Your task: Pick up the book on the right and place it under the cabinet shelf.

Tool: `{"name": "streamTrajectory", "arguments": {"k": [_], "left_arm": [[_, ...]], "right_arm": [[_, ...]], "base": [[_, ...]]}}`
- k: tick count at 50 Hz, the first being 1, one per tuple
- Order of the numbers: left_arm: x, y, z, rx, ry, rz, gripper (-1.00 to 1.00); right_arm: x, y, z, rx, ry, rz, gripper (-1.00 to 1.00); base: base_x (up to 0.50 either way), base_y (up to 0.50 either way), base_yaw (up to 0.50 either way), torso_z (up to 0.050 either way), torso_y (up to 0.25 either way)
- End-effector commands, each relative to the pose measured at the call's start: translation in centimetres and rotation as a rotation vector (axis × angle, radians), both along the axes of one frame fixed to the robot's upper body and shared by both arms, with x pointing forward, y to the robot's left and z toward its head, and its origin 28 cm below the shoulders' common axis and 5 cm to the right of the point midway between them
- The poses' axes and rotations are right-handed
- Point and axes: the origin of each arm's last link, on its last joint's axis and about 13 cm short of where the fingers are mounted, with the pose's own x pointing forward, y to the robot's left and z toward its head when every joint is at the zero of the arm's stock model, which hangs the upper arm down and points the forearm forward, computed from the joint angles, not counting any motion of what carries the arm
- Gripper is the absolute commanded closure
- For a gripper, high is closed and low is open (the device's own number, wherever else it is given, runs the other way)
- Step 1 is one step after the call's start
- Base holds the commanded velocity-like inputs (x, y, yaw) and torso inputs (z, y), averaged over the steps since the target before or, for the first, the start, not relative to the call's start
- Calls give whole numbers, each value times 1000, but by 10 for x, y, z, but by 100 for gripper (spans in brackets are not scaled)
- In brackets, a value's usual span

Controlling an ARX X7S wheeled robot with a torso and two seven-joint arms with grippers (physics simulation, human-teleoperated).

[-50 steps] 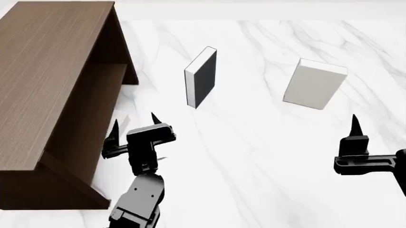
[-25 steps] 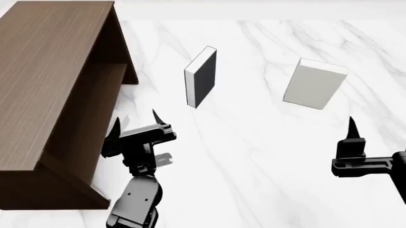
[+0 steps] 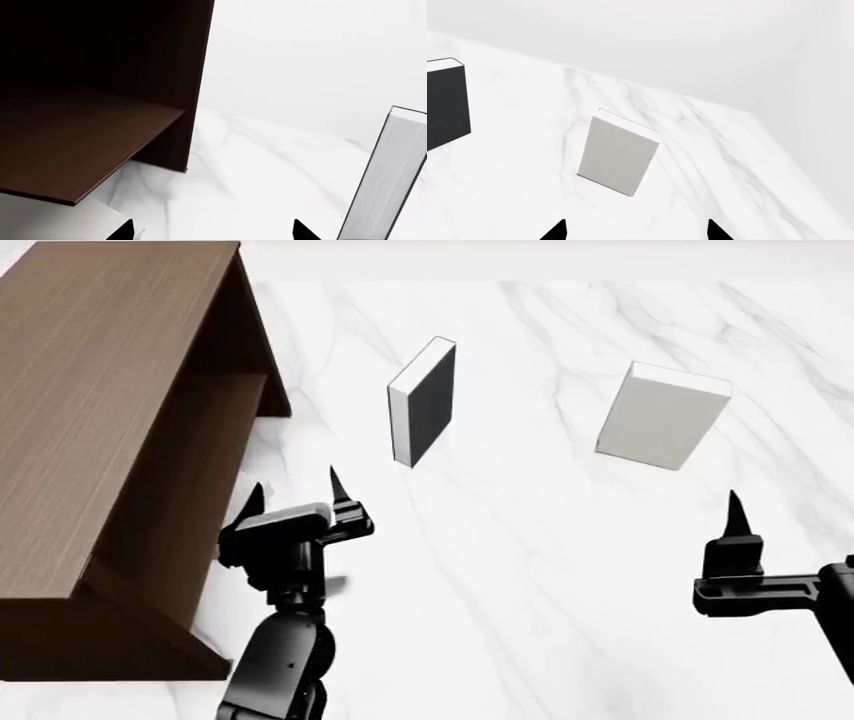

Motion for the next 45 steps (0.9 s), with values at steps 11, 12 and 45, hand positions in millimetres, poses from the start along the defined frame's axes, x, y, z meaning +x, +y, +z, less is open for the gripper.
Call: {"name": "streamTrajectory", "arguments": {"k": [11, 12, 45], "left_arm": [[-8, -27, 11, 156, -2, -389, -100], [-8, -28, 11, 164, 4, -401, -100], [-41, -32, 66, 217, -29, -497, -100]], "right_arm": [[2, 1, 0, 0, -2, 9, -100], [2, 1, 0, 0, -1, 9, -100], [4, 3, -6, 18, -8, 20, -100]], "base": [[0, 0, 0, 0, 2], [0, 0, 0, 0, 0], [0, 0, 0, 0, 0]]}}
